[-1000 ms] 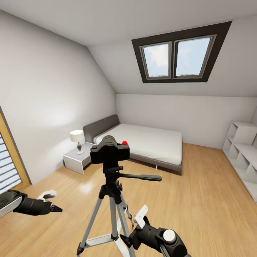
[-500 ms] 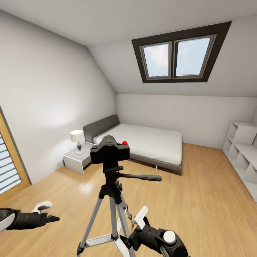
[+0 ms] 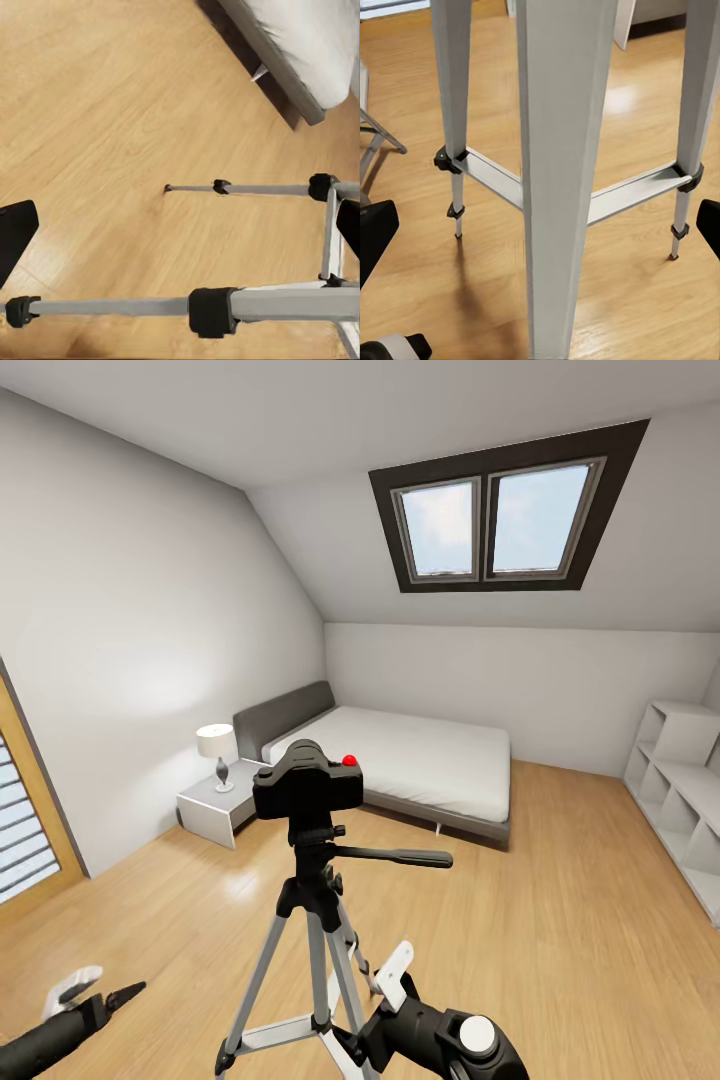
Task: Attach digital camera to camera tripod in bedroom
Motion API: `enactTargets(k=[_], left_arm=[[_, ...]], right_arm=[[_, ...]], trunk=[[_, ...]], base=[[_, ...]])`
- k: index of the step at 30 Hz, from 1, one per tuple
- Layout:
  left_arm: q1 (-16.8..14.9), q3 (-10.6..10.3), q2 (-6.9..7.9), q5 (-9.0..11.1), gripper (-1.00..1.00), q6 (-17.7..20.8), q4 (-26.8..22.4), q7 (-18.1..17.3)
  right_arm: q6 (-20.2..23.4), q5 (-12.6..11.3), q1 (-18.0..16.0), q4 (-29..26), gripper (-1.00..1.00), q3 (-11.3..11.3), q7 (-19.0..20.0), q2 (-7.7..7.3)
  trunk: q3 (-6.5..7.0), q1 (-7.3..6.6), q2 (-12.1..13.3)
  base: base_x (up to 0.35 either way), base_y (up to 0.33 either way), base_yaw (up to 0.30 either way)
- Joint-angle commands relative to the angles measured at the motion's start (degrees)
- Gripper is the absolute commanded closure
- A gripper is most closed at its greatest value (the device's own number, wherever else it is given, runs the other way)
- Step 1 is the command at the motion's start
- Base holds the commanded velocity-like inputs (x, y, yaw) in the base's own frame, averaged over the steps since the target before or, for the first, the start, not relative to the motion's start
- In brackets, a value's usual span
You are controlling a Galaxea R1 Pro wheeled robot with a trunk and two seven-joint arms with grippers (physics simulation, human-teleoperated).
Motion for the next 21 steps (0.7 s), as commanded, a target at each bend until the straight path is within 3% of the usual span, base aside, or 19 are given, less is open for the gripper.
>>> enactTargets(k=[1, 6, 8, 9, 12, 13, 21], left_arm=[[0.6, -0.42, -0.03, 2.24, -1.0, -0.4, -0.05, 0.25], [1.53, -0.58, -1.04, 4.97, -1.0, -1.93, -0.09, 1.83], [2.01, -0.58, -2.06, 5.71, -1.0, -2.34, -0.07, 2.78], [2.67, -0.51, -3.36, 6.3, -1.0, -2.61, 0.03, 4.27], [3.46, -0.41, -5.31, 8.16, -1.0, -2.87, 0.36, 8.07], [3.46, -0.41, -5.31, 8.16, -1.0, -2.87, 0.36, 8.07], [6.14, -0.52, -11.16, 17.0, -1.0, -3.15, 1.87, 20.84]], right_arm=[[0.15, 0.63, -0.01, -0.09, -1.0, 0.0, 0.36, 0.01], [0.15, 0.66, 0.02, -0.11, -1.0, -0.03, 0.36, 0.03], [0.15, 0.67, 0.03, -0.12, -1.0, -0.05, 0.36, 0.04], [0.15, 0.68, 0.03, -0.12, -1.0, -0.06, 0.36, 0.04], [0.15, 0.71, 0.03, -0.13, -1.0, -0.07, 0.36, 0.05], [0.15, 0.71, 0.03, -0.13, -1.0, -0.07, 0.36, 0.05], [0.15, 0.77, 0.04, -0.2, -1.0, -0.07, 0.34, 0.05]], trunk=[[-0.02, 0.03, -0.05], [-0.02, 0.03, -0.05], [-0.02, 0.03, -0.05], [-0.02, 0.03, -0.05], [-0.02, 0.03, -0.05], [-0.02, 0.03, -0.05], [-0.02, 0.03, -0.05]], base=[[0.0, 0.0, 0.0], [0.0, 0.0, 0.0], [0.0, 0.0, 0.0], [0.0, 0.0, 0.0], [0.0, 0.0, 0.0], [0.0, 0.0, 0.0], [0.0, 0.0, 0.0]])
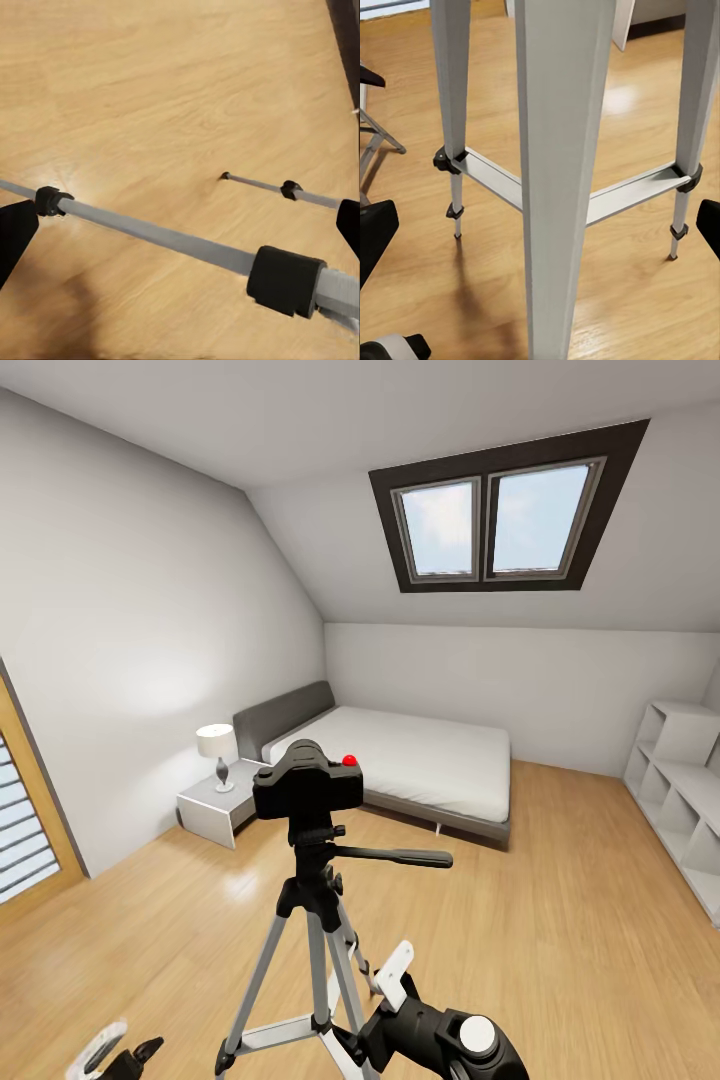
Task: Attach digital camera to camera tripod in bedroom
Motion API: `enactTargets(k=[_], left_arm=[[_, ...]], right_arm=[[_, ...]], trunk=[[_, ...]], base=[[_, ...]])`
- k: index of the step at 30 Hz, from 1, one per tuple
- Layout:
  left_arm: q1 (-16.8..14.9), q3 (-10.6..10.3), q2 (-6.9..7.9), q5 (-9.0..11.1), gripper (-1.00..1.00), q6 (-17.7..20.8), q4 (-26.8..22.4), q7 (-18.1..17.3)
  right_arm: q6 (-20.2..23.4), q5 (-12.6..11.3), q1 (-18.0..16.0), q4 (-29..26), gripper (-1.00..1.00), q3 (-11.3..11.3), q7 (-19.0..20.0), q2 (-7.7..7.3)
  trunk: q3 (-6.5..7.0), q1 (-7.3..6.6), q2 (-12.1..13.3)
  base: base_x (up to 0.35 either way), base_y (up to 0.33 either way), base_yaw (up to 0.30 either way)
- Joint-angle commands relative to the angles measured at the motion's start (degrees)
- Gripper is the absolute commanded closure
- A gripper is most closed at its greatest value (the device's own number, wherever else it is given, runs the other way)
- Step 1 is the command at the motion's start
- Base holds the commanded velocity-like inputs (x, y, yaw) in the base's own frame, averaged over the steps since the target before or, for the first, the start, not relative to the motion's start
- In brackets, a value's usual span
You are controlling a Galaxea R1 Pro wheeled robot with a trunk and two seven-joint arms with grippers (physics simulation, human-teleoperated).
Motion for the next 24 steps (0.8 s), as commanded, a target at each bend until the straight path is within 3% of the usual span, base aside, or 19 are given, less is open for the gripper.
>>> enactTargets(k=[1, 4, 9, 13, 20, 24], left_arm=[[-0.05, -0.4, 0.02, 0.64, -1.0, 0.01, -0.02, -0.17], [1.19, -0.39, -1.89, 2.98, -1.0, -0.01, 2.26, 2.44], [2.73, -0.33, -3.6, 5.94, -1.0, -0.04, 5.64, 3.81], [4.45, -0.29, -5.44, 11.75, -1.0, 0.07, 11.06, 4.91], [5.13, -0.32, -7.27, 12.25, -1.0, 0.12, 13.67, 8.51], [5.24, -0.38, -8.72, 12.25, -1.0, 0.11, 14.22, 14.06]], right_arm=[[0.16, 0.6, -0.02, -0.08, -1.0, 0.0, 0.37, 0.0], [0.16, 0.61, -0.02, -0.08, -1.0, 0.0, 0.37, 0.0], [0.16, 0.61, -0.02, -0.09, -1.0, 0.0, 0.38, 0.0], [0.16, 0.64, -0.02, -0.09, -1.0, 0.04, 0.35, 0.0], [0.16, 0.69, -0.02, -0.09, -1.0, 0.01, 0.34, 0.0], [0.16, 0.7, -0.02, -0.09, -1.0, 0.0, 0.36, -0.04]], trunk=[[-0.02, 0.02, -0.05], [-0.02, 0.02, -0.05], [-0.02, 0.02, -0.05], [-0.02, 0.02, -0.05], [-0.02, 0.02, -0.05], [-0.02, 0.02, -0.05]], base=[[0.0, 0.0, 0.0], [0.0, 0.0, 0.0], [0.0, 0.0, 0.0], [0.0, 0.0, 0.0], [0.0, 0.0, 0.0], [0.0, 0.0, 0.0]])
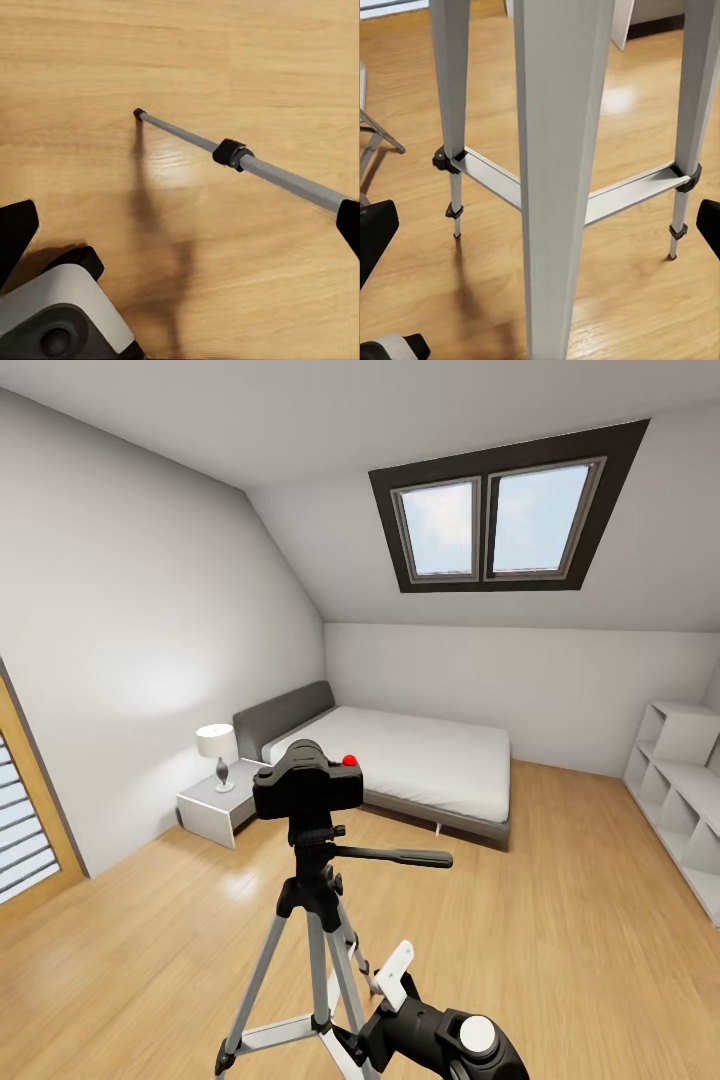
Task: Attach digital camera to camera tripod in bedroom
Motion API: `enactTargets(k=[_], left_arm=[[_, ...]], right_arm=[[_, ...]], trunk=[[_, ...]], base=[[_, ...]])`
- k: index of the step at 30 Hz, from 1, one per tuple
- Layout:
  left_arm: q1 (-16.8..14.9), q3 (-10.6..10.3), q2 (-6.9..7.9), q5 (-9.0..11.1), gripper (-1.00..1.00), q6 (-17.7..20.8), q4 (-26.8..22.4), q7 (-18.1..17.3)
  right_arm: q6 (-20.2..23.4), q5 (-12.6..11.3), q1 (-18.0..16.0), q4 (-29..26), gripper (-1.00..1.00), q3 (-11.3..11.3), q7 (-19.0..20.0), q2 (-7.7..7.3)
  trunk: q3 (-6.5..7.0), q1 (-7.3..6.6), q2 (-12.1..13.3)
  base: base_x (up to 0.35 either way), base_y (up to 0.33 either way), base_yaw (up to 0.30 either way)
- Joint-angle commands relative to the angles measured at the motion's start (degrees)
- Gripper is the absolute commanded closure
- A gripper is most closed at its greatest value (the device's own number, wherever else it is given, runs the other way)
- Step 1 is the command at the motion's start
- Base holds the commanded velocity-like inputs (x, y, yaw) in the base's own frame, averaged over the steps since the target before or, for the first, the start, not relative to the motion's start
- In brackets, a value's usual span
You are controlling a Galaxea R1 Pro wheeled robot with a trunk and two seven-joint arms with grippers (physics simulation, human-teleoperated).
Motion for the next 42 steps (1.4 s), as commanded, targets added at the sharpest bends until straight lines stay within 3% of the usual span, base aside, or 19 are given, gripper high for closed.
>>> enactTargets(k=[1, 8, 18, 28, 42], left_arm=[[0.02, -0.46, -0.45, 0.61, -1.0, 0.0, 0.02, 1.47], [0.96, -0.61, -4.71, 0.61, -1.0, -0.11, 0.27, 9.07], [3.83, -0.66, -9.76, 0.61, -1.0, -0.08, 0.32, 11.15], [7.28, -0.71, -10.69, 0.61, -1.0, -0.08, 0.33, 11.38], [7.93, -0.74, -10.79, 0.61, -1.0, -0.08, 0.33, 11.4]], right_arm=[[0.15, 0.6, -0.02, -0.08, -1.0, 0.0, 0.36, -0.01], [0.21, 0.64, 0.2, 0.06, -1.0, -0.11, 0.38, -0.37], [0.18, 0.39, 2.15, 0.04, -1.0, 0.11, 0.38, -4.02], [0.2, 0.38, 2.57, 0.07, -1.0, 0.14, 0.39, -4.66], [0.23, 0.44, 2.63, 1.4, -1.0, 0.03, 0.28, -4.7]], trunk=[[-0.02, 0.02, -0.04], [-0.02, 0.02, -0.04], [-0.02, 0.02, -0.04], [-0.02, 0.02, -0.04], [-0.02, 0.02, -0.04]], base=[[0.0, 0.0, 0.0], [0.0, 0.0, 0.0], [0.0, 0.0, 0.0], [0.0, 0.0, 0.0], [0.0, 0.0, 0.0]])
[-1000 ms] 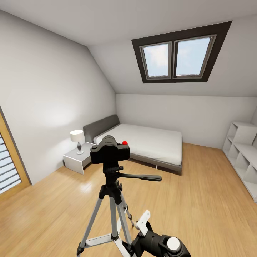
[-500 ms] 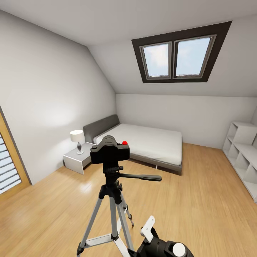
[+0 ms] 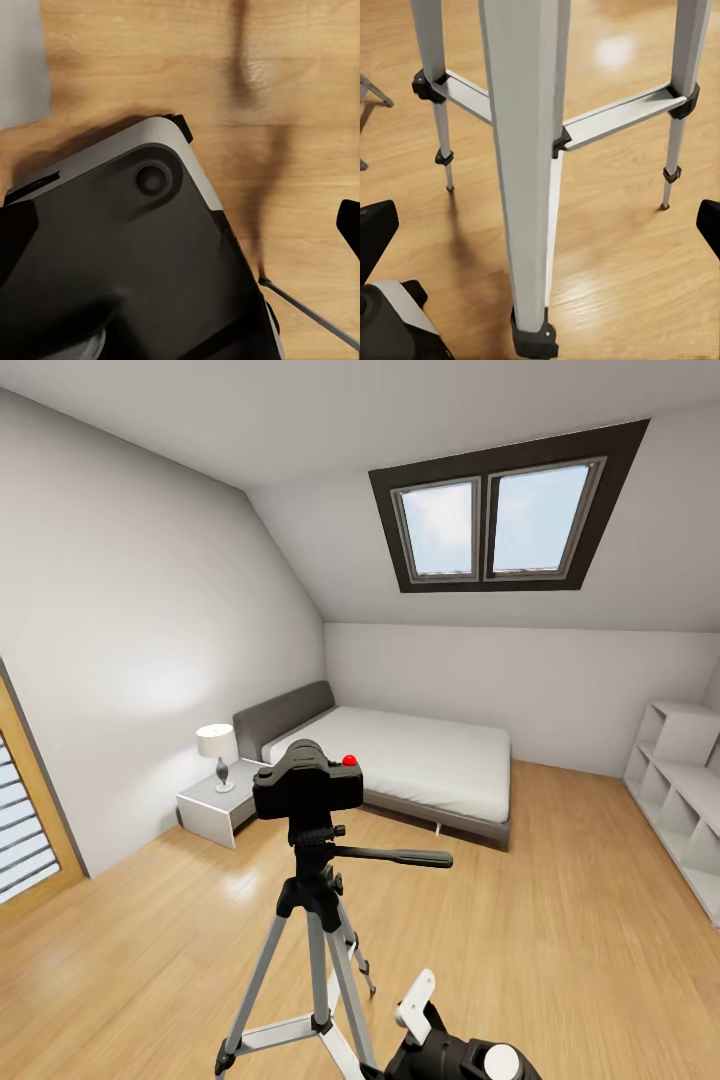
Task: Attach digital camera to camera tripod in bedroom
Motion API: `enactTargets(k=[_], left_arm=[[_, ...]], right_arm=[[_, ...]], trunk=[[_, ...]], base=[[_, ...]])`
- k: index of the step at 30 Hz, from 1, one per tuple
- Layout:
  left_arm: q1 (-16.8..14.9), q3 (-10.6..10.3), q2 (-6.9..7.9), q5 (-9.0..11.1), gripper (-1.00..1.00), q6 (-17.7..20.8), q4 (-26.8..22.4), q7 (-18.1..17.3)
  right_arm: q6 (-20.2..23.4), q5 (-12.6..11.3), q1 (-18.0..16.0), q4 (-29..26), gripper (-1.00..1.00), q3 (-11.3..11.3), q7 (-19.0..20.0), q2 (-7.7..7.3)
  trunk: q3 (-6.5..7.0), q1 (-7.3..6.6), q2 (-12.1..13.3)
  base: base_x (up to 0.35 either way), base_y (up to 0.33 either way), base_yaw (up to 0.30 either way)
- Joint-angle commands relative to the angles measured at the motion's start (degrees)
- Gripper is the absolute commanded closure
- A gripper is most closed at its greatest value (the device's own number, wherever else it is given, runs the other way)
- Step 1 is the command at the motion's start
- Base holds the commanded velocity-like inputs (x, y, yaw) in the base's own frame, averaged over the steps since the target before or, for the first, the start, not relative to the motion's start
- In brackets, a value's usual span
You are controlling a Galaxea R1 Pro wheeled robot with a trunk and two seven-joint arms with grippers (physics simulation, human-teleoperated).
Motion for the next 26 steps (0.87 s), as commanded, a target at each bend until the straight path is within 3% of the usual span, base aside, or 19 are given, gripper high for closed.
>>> enactTargets(k=[1, 8, 14, 26], left_arm=[[-0.02, -0.31, 0.06, 0.19, -1.0, 0.01, -0.16, 0.32], [-0.03, -0.31, 0.05, 0.19, -1.0, 0.01, -0.16, 0.32], [-0.01, -0.31, 0.05, 0.19, -1.0, 0.01, -0.16, 0.32], [-0.01, -0.31, 0.05, 0.19, -1.0, 0.01, -0.16, 0.32]], right_arm=[[0.15, 0.59, -0.01, 0.25, -1.0, -0.04, 0.33, -0.06], [0.22, 0.58, 0.02, 1.27, -1.0, -0.37, 0.29, -0.79], [0.23, 0.26, 0.04, 1.27, -1.0, -0.45, 0.33, -3.31], [0.24, 0.51, 0.04, 1.17, -1.0, -0.32, 0.35, -4.34]], trunk=[[-0.02, 0.02, -0.04], [-0.02, 0.02, -0.04], [-0.02, 0.02, -0.04], [-0.02, 0.02, -0.04]], base=[[0.0, 0.0, 0.0], [0.0, 0.0, 0.0], [0.0, 0.0, 0.0], [0.0, 0.0, 0.0]])
